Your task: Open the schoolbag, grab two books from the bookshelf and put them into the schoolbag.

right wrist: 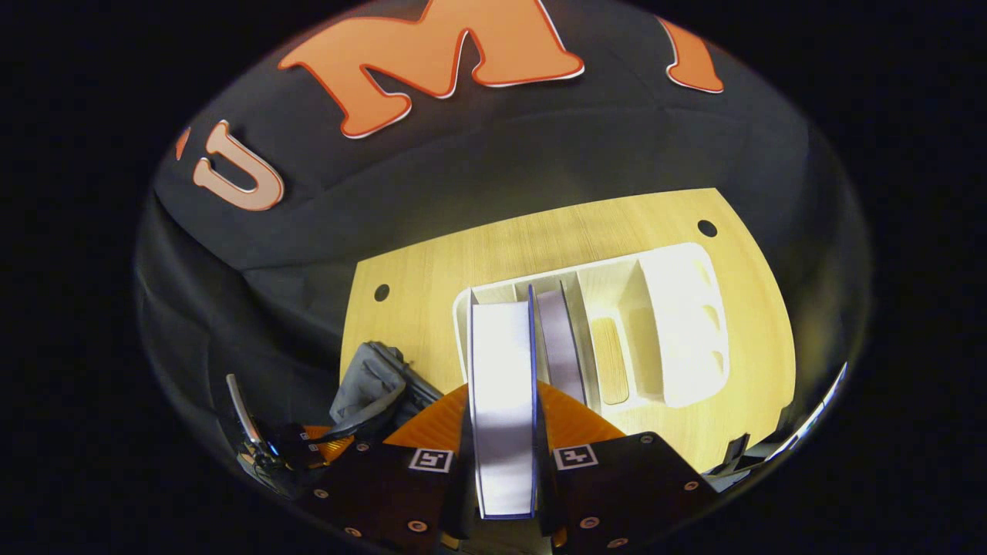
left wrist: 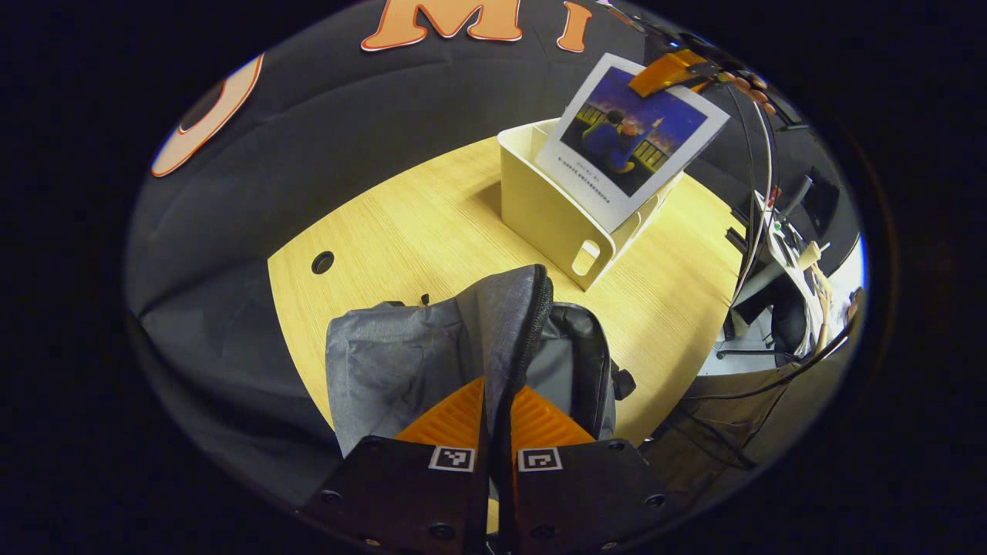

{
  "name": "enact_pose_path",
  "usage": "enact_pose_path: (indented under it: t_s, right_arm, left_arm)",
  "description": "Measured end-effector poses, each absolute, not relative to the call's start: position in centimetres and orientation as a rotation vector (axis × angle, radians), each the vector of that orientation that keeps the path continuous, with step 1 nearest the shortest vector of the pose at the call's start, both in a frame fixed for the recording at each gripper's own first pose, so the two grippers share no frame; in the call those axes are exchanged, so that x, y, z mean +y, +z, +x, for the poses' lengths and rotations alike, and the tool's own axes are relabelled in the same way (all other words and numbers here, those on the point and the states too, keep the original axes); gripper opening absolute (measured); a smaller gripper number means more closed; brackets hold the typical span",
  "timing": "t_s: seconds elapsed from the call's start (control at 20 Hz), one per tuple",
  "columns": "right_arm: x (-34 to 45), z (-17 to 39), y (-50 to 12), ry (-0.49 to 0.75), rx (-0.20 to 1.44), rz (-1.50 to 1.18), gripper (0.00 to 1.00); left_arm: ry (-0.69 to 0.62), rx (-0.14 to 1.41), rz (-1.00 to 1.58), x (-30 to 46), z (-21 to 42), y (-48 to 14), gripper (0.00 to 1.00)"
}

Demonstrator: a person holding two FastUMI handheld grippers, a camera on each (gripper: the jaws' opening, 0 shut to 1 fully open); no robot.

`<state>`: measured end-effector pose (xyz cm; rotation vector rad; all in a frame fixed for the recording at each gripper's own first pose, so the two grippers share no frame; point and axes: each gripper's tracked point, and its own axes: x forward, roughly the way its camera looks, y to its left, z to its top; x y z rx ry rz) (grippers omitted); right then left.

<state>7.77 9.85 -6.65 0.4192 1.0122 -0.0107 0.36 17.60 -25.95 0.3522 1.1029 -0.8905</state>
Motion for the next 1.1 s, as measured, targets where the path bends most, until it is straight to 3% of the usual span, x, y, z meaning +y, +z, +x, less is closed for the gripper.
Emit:
enact_pose_path:
  t_s: [0.45,1.1]
  right_arm:
    - [12.3,1.6,-5.5,0.013,0.887,0.652,0.31]
    - [22.4,-3.0,-14.0,0.08,0.864,1.005,0.31]
  left_arm:
    - [-0.913,1.113,0.294,18.3,1.1,-25.7,0.06]
    - [-0.927,1.086,0.277,17.9,3.0,-24.4,0.06]
